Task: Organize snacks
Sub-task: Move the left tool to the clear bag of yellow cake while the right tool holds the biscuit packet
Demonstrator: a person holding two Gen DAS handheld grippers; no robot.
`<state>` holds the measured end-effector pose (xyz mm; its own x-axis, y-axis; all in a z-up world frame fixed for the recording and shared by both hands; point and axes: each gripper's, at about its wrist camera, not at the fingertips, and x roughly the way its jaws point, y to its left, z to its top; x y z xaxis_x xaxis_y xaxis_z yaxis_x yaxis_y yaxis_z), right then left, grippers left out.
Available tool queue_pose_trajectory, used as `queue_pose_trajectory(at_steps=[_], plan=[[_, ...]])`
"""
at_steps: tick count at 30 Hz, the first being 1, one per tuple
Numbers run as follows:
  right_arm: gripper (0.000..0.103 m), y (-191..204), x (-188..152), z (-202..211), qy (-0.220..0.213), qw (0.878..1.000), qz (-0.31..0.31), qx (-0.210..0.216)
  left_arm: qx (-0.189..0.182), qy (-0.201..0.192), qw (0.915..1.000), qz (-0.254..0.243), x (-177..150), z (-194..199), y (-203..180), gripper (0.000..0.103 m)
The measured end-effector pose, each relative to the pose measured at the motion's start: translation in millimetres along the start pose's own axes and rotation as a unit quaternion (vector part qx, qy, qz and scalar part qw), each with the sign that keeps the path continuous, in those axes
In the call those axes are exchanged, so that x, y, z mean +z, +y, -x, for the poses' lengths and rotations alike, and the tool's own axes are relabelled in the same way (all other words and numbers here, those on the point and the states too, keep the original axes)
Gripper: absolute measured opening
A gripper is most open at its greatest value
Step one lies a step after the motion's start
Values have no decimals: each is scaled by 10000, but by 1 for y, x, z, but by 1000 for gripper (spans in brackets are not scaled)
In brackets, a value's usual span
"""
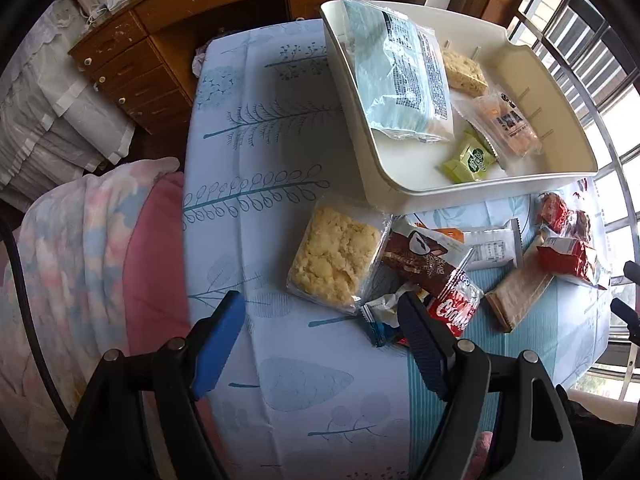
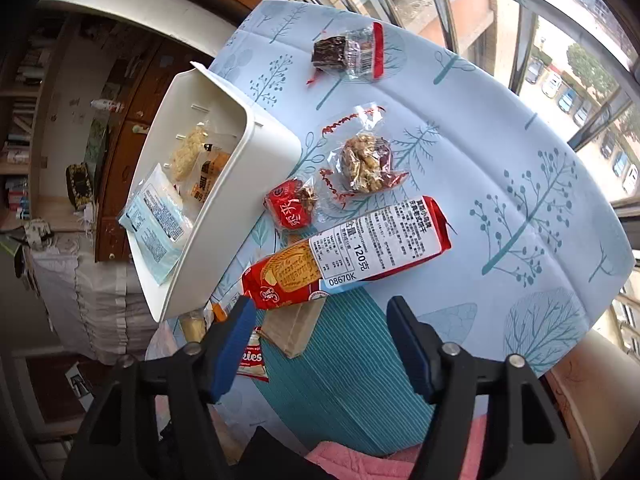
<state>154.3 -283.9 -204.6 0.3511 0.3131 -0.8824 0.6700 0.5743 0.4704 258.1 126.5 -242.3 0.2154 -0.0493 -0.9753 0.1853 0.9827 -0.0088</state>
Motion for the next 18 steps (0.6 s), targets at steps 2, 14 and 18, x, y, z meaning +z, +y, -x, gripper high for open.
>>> queue_pose_trajectory(at_steps=[2,14,18], plan=[[76,-4,-1,-2,-91,9997,-241,-40,-52,-7,9999,-107,4,-8,2,77],[76,-18,-1,-26,-405,9873,-1532,-63,-332,127,9978,-552,25,-53,4,77],[77,-21,1,-37,-397,9856,-1629,-203,-409,205,9966,-683,29,-64,0,77]])
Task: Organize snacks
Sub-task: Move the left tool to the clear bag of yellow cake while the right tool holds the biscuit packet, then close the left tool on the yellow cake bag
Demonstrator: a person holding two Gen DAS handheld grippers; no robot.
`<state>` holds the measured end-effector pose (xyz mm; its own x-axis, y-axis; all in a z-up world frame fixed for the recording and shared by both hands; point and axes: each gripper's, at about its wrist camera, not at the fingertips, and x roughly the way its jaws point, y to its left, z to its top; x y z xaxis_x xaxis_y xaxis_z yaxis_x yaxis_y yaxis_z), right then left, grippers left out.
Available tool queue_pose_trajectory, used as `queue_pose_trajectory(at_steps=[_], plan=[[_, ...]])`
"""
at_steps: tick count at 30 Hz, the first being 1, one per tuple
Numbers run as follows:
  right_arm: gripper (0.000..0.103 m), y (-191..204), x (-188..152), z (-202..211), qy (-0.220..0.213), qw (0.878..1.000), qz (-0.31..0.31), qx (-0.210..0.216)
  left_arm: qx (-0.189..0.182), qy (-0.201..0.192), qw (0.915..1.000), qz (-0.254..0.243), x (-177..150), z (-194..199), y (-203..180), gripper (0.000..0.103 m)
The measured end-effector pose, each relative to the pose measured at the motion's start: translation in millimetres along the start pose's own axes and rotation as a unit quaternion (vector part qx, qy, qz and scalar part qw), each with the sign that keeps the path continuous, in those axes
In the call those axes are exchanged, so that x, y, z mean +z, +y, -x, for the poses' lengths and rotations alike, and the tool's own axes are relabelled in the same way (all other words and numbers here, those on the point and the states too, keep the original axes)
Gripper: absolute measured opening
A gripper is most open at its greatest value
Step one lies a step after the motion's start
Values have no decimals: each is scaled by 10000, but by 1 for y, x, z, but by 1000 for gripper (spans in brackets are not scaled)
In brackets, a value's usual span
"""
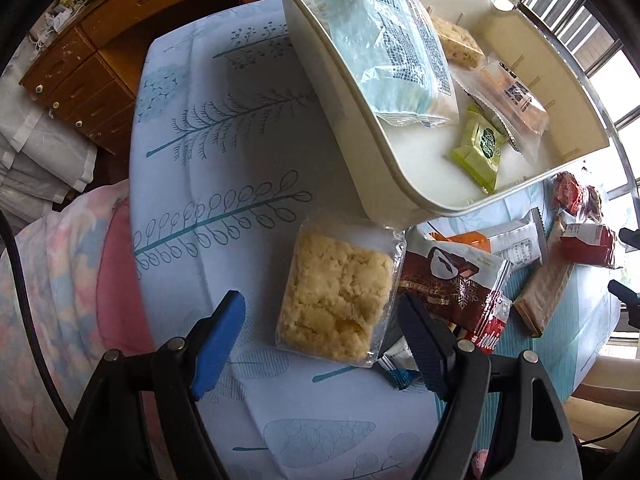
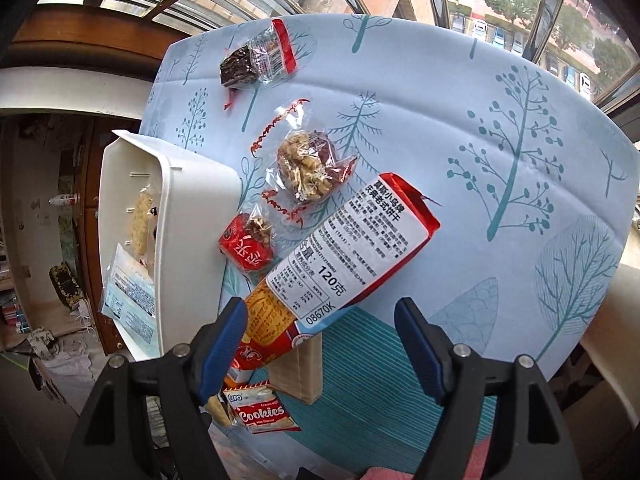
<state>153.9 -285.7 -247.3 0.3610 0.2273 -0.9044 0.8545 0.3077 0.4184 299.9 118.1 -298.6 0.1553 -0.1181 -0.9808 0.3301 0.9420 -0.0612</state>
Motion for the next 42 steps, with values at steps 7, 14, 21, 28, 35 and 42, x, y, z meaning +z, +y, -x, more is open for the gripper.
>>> queue_pose_trajectory(at_steps=[7,14,21,28,35,42], plan=[[77,-2,4,-17,-9,10000,-59,-19,-12,184,9998,-9,3,-20,3,77],[78,8,12,-26,-93,9999,-27,-37,-78,243,9997,2,6,-33,5,77],[85,10,20,-36,-98,9997,-206,-62,-171,288,9994,73,8,-36,4,70],[88,2,22,-42,-58,9988,-452,161,-253,298,9991,136,8,-39,1,63],[88,-1,24,-49,-72,9972,-673,315,-341,304,9987,234,6,-41,5,62],[87,1,23,-50,-217,9964,-771,276,-409,304,9983,300,2,-42,8,60]])
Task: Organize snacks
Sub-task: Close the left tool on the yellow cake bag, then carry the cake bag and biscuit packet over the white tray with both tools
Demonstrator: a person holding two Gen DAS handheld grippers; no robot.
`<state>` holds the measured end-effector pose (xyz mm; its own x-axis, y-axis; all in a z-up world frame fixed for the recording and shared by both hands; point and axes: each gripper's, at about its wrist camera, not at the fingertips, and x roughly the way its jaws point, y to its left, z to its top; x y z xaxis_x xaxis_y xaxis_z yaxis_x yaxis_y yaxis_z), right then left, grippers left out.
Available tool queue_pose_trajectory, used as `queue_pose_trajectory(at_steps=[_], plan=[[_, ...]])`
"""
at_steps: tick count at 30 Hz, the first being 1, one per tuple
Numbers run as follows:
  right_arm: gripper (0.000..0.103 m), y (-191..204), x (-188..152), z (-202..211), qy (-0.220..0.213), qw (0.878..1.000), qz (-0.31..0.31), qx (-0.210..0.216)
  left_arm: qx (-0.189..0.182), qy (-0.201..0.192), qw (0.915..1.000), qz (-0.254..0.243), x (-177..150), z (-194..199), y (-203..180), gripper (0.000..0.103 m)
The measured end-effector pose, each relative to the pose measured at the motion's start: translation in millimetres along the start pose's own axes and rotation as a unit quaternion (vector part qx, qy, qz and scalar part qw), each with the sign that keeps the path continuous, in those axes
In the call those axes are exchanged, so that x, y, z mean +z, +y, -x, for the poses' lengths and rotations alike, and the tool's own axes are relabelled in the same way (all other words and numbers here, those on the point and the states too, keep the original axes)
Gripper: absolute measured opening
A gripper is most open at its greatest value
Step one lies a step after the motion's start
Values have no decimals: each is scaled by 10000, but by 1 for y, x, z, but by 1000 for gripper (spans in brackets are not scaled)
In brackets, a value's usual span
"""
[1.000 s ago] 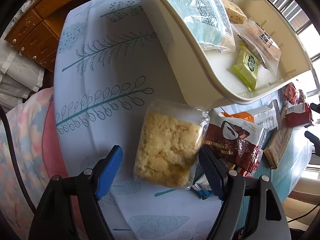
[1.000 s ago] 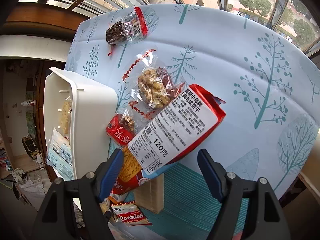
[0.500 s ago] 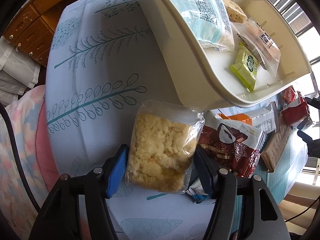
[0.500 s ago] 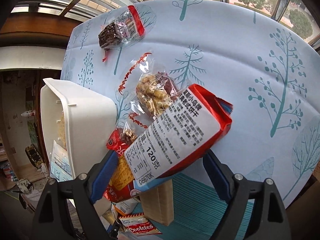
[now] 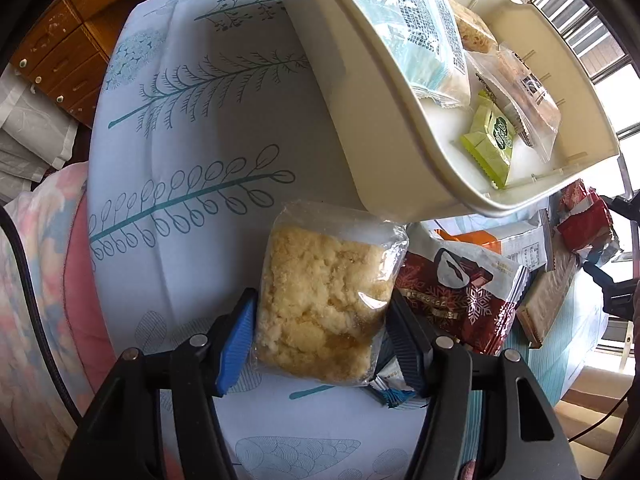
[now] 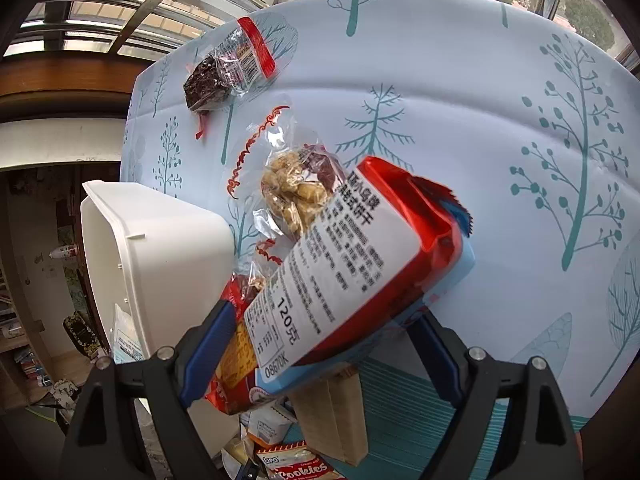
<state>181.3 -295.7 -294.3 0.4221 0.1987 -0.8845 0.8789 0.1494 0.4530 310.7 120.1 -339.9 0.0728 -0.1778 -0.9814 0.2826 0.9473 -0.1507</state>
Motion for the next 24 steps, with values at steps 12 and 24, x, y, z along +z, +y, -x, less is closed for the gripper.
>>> queue_pose_trajectory(at_steps=[12,24], plan=[[80,-14,-9,9,-165,9993,-114,331,-92,113,9996,223,-11,9,20,58],[74,-36,-25,18,-173,9974,-137,684,-191,-193,9996,104,-26,43,5,58]])
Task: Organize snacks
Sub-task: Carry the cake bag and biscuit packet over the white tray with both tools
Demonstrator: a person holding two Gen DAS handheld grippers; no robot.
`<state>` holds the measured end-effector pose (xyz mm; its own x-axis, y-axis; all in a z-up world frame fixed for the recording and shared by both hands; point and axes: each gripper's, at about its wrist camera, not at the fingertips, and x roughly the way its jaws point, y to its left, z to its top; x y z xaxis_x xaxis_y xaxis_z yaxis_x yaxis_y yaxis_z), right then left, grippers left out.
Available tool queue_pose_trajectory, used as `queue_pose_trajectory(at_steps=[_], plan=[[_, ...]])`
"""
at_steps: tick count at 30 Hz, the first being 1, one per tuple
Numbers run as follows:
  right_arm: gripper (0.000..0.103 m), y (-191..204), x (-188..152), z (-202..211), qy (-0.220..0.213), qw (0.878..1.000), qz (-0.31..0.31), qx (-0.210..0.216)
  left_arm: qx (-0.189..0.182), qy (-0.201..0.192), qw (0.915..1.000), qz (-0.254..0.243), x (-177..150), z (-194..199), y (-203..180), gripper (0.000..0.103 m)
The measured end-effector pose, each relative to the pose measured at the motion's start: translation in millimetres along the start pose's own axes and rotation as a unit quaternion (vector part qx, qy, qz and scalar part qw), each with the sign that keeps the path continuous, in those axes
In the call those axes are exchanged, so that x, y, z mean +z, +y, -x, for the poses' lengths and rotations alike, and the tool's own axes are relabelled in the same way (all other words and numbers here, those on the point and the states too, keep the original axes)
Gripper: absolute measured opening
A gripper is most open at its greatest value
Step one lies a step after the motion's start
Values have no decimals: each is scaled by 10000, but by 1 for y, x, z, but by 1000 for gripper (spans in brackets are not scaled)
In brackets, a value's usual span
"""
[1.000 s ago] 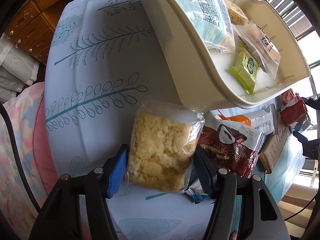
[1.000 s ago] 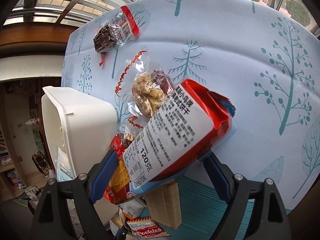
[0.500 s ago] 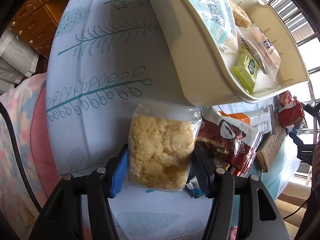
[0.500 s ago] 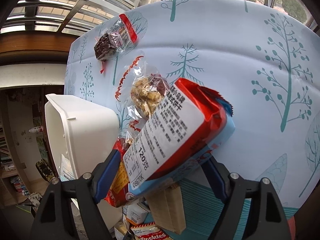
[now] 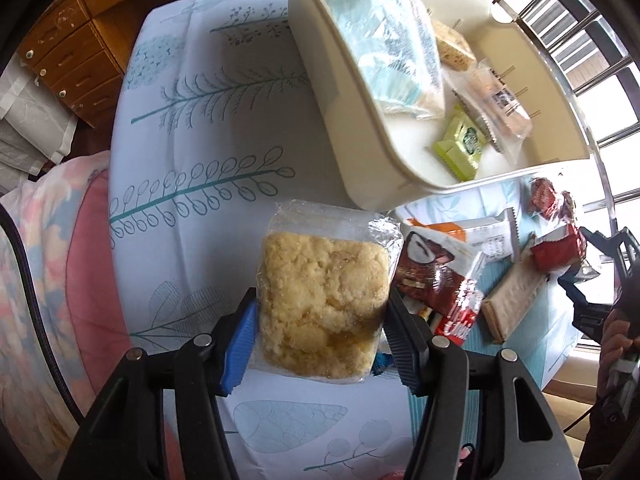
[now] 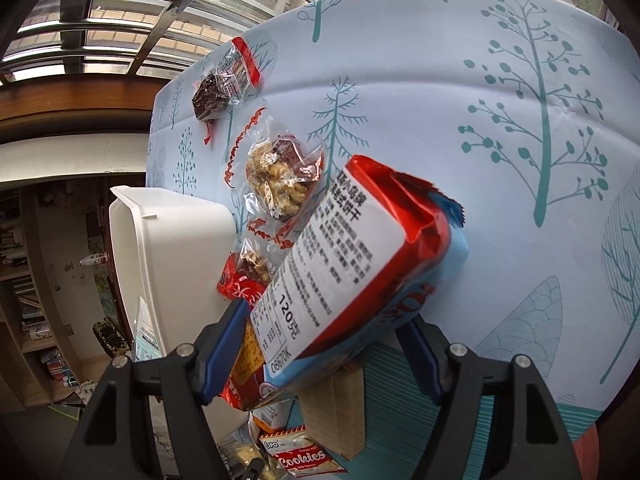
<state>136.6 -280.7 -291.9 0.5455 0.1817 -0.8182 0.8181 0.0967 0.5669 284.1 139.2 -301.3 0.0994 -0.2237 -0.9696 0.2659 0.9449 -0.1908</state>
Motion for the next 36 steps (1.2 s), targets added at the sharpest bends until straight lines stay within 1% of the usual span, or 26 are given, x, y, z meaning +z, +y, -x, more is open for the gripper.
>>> queue_pose_trajectory(at_steps=[4,9,16,21,26,31,36], plan=[[72,-2,-6,7,-15,9998,156,150,-89,-126,9999,-37,-2,20,-9,58],[71,-1,-13,18,115,9987,356,352,-62,-270,9994,-217,-1,44,-27,58],[71,10,-21,35,348,9958,515,675,-147,-389,9976,-557,-1,74,-56,58],[70,31,-27,48,515,9918,774,878,-254,-635,9948,-761,6,98,-76,58],[69,59,-32,55,689,9856,1170,1012,-192,-855,9923,-877,18,118,-94,58],[69,84,-34,55,868,9782,1530,1104,-158,-993,9915,-823,31,129,-102,58],[70,108,-32,52,1027,9694,1844,1255,-46,-1120,9912,-697,44,130,-108,58]])
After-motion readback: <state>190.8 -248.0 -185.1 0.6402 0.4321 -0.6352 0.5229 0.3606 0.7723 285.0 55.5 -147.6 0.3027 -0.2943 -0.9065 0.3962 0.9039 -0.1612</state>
